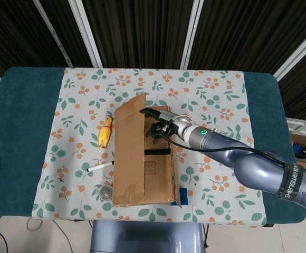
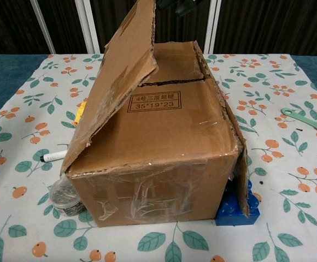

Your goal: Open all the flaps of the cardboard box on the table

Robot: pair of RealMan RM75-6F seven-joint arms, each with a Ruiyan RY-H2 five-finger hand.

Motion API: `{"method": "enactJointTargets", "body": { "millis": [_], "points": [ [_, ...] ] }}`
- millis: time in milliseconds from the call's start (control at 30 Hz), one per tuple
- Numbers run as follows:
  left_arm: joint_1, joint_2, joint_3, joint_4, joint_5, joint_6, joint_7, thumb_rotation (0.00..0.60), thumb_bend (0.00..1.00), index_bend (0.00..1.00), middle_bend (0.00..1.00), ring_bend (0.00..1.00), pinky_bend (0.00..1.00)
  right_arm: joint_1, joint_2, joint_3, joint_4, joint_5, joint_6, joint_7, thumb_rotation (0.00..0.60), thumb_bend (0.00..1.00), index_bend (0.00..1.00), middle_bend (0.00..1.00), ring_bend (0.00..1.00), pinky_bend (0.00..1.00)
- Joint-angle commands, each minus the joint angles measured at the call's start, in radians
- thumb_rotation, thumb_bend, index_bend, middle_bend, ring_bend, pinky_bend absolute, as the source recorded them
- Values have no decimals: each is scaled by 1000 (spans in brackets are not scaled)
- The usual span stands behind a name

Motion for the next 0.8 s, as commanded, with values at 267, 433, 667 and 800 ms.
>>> {"method": "enactJointTargets", "body": {
  "millis": [267,433,667,800],
  "points": [
    [1,-3,-4,-2,-6,0,6,600,585,145,30,107,179,-54,6,86,4,-46,-26,55,600,899,0,0,354,423],
    [3,-3,-6,-4,-6,4,7,600,585,145,28,107,181,-69,-6,115,4,-75,-34,66,600,898,0,0,354,423],
    [6,0,-10,-6,-9,8,0,600,585,145,26,108,191,-82,-34,142,5,-103,-64,82,600,897,0,0,375,423],
    [8,1,-14,-8,-11,12,-10,600,585,145,25,108,200,-80,-48,162,22,-112,-84,98,600,898,0,0,378,423]
  ]
}}
